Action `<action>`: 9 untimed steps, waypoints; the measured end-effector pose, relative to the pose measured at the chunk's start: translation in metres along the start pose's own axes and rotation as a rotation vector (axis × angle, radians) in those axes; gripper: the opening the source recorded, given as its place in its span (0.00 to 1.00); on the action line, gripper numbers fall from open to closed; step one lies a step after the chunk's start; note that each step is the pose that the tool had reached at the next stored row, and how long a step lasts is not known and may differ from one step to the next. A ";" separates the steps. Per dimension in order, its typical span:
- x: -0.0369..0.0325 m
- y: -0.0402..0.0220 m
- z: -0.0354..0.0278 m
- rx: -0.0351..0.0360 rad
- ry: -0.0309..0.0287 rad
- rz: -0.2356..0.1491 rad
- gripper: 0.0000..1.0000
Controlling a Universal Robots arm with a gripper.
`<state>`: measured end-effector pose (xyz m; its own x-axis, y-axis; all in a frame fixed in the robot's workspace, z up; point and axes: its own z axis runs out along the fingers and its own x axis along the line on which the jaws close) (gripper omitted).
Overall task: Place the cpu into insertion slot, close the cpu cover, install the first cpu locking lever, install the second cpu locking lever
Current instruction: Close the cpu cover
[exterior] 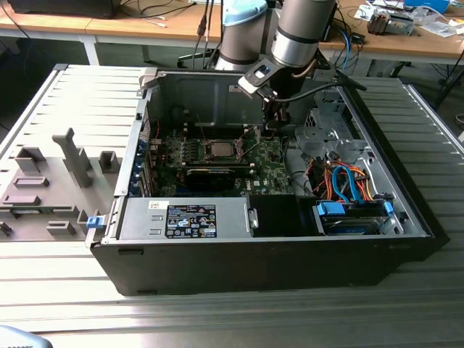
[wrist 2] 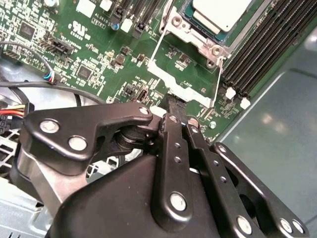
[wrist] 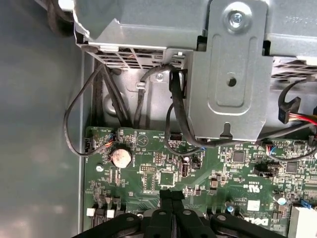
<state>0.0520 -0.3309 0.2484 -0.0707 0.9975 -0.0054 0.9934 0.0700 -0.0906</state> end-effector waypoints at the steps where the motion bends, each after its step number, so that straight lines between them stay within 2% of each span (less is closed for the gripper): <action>1: 0.0001 -0.0012 0.0002 -0.0001 0.0004 0.000 0.11; 9: 0.0007 -0.0098 0.0009 -0.0034 0.0001 0.000 0.11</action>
<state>0.0422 -0.3309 0.2483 -0.0703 0.9975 -0.0053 0.9938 0.0696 -0.0872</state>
